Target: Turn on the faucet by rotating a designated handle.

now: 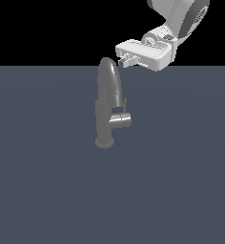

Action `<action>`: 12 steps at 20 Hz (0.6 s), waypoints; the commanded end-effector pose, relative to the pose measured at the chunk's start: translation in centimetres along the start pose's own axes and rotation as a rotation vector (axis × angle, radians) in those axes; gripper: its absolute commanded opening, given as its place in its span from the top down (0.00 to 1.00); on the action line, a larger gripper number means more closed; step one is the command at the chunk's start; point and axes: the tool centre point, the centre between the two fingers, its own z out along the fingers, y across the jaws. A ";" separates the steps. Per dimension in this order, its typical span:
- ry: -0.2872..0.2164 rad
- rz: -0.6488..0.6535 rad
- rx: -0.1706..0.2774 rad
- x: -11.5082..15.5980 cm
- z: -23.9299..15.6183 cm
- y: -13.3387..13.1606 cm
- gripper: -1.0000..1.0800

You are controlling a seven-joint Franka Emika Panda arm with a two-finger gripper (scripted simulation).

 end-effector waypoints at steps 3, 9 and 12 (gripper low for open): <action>-0.098 0.073 0.076 3.4 0.4 -0.2 1.00; -0.223 0.171 0.175 7.9 1.5 -0.1 1.00; -0.277 0.213 0.217 9.7 2.1 0.0 1.00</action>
